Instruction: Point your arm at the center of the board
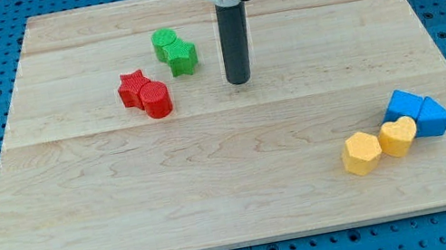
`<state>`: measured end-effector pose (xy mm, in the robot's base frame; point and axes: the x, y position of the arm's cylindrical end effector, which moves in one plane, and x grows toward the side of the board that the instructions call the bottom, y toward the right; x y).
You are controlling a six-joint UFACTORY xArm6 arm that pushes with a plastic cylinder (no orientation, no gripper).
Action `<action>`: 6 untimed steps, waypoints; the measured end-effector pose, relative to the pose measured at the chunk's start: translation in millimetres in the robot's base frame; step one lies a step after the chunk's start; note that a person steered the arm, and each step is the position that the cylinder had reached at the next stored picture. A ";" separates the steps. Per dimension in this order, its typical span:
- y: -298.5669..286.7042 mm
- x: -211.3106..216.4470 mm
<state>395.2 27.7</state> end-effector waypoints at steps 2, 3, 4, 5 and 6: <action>8.3 3.3; 4.1 2.3; 22.5 0.0; 0.0 9.5; -34.4 16.2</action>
